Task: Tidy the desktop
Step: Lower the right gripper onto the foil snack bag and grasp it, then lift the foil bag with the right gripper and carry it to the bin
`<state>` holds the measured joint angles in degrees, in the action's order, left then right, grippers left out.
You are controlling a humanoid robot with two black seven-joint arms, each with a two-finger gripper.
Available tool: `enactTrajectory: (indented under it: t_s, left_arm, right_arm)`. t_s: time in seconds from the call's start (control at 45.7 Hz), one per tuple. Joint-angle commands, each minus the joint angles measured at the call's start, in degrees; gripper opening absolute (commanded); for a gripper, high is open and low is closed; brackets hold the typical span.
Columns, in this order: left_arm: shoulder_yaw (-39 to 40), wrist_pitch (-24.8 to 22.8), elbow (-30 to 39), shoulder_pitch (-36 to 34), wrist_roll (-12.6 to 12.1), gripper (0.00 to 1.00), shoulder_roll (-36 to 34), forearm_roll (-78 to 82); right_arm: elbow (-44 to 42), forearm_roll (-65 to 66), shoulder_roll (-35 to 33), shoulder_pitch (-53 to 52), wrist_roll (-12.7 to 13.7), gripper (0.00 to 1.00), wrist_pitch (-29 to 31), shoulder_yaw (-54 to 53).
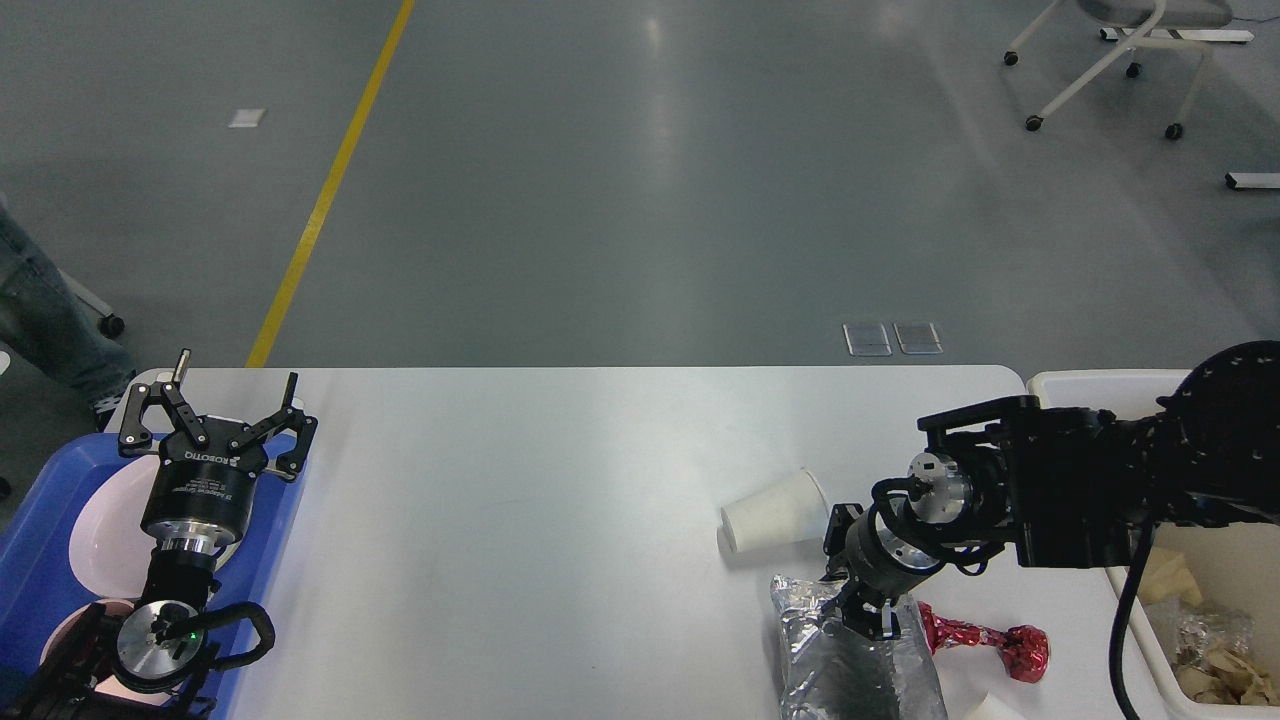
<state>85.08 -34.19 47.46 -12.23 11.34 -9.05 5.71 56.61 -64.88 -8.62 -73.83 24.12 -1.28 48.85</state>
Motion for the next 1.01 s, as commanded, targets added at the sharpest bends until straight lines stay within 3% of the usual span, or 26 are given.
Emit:
enactTrajectory:
  t_s: [0.0,0.372,0.788,0.985]
  left_arm:
    - [0.0,0.0,0.0,0.0,0.0,0.97,0.0,0.0]
    - [0.0,0.0,0.0,0.0,0.0,0.97,0.0,0.0]
    - [0.0,0.0,0.0,-0.1,0.0,0.97,0.0,0.0]
    - [0.0,0.0,0.0,-0.1,0.0,0.97,0.0,0.0]
  right_arm:
    - [-0.6,0.0,0.0,0.0,0.0,0.0,-0.2,0.0]
    - [0.7,0.3,1.3,-1.6,0.5,0.0,0.5,-0.1]
    - [25.6,2.2,1.8,-29.9,8.0,0.0,1.4,2.3]
    - [30.5,17.6,0.9,-43.1,8.4,0.0,15.2,6.4]
